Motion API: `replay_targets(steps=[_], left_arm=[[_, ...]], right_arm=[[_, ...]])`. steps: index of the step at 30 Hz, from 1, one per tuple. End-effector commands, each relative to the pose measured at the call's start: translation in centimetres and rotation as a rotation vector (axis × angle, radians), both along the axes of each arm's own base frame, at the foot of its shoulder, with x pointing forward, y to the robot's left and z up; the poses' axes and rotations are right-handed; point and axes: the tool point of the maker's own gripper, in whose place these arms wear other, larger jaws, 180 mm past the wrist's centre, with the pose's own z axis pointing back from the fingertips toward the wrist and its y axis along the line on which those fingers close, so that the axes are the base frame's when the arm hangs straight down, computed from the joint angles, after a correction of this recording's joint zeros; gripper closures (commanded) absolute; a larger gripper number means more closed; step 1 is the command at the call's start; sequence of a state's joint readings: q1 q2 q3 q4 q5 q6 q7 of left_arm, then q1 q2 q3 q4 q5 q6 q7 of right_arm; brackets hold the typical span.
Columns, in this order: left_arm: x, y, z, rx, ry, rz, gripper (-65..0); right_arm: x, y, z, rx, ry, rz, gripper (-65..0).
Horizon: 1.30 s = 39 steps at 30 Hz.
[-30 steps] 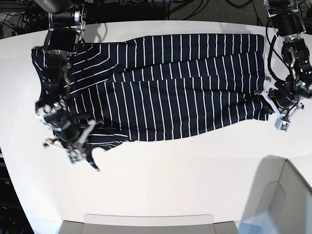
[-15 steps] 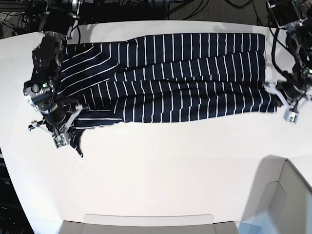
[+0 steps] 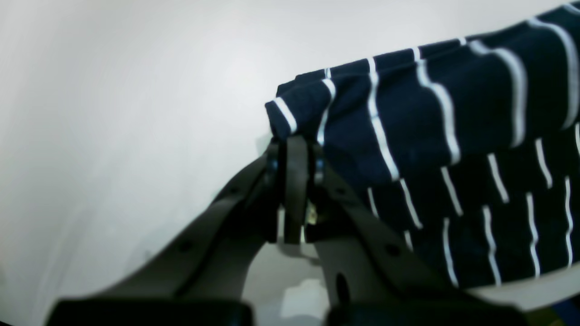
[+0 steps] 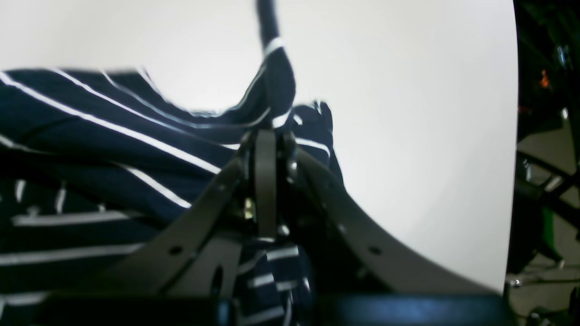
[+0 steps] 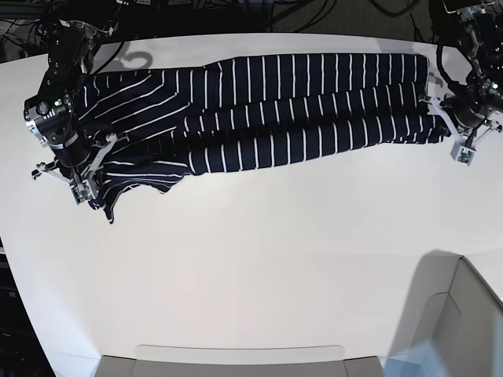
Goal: Fold the T-shirt properly
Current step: 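Lift the hem with both grippers and fold it toward the collar, then hold the folded strip with both grippers and press it flat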
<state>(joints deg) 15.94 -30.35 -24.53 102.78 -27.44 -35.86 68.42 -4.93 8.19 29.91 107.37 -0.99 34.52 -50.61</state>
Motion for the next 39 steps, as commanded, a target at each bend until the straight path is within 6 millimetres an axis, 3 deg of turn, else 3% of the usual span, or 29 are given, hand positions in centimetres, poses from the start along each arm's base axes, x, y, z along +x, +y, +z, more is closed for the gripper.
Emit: replay_targets(steps=[1,7,19,28,35,39], left_arm=[[0.4,0.5,1.0,0.023,-0.027,-0.007,0.0],[-0.9,-0.4,-0.1,-0.003,0.001,0.001,0.0],[-2.7,-1.1,-0.2,0.016,0.03,-0.031,0.0],[-4.4,1.4,0.3,0.052,0.082,0.062,0.0],[-4.7,-1.1,-1.2,0.023,0.127,-0.011,0.0],[-4.8,-1.3,-1.4,0.021,0.136,-0.01,0.0]], right_arm=[[0.3,-0.3,1.2,-0.017,-0.039,0.013,0.0],[-1.4,0.2,0.8,-0.041,-0.014,0.042,0.0],[-3.7,0.2,-0.4,-0.059,0.039,0.052,0.0],[-4.8,-0.4,-1.0,-0.082,0.072,0.058,0.0],[-6.4,-0.9,-2.0,-0.106,0.123,0.067,0.0],[-7.5,-0.7,-2.8,-0.102,0.152,0.075,0.0]])
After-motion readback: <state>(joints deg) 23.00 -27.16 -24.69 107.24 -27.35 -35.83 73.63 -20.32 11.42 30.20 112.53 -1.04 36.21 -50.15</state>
